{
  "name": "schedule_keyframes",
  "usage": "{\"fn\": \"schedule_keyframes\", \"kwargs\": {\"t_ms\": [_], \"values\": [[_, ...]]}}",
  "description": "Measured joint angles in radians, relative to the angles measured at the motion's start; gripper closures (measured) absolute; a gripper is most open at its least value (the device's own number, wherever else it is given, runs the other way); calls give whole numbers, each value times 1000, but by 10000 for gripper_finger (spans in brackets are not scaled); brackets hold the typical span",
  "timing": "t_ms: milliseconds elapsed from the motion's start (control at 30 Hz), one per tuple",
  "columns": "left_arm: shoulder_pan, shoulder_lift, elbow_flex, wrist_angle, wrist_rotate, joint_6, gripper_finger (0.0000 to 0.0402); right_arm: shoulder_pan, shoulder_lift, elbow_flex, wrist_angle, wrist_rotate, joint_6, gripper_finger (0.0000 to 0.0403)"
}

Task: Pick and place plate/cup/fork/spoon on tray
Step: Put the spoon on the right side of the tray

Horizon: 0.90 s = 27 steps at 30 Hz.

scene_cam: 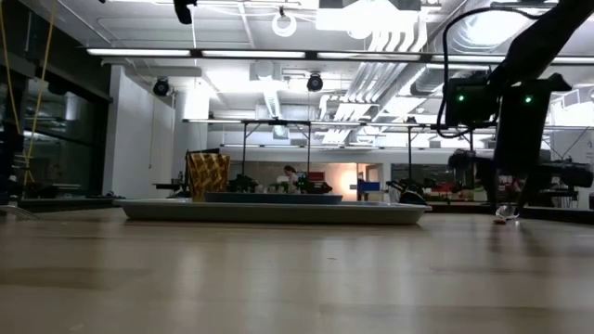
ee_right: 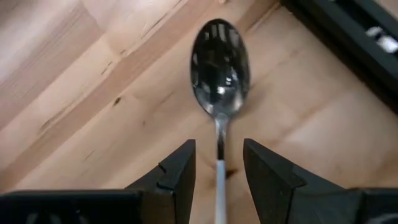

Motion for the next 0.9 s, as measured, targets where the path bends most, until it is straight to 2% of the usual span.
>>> {"fn": "schedule_keyframes", "kwargs": {"t_ms": [300, 567, 733, 900], "values": [[0, 0, 0, -2, -2, -15, 167, -16, 101, 5, 0, -23, -14, 287], [0, 0, 0, -2, -5, -15, 167, -16, 104, 2, -7, -19, -53, 394], [0, 0, 0, -2, -5, -15, 167, -12, 69, 13, -34, -25, -85, 387], [0, 0, 0, -2, -5, -15, 167, -4, -11, 96, -102, 30, -224, 397]]}}
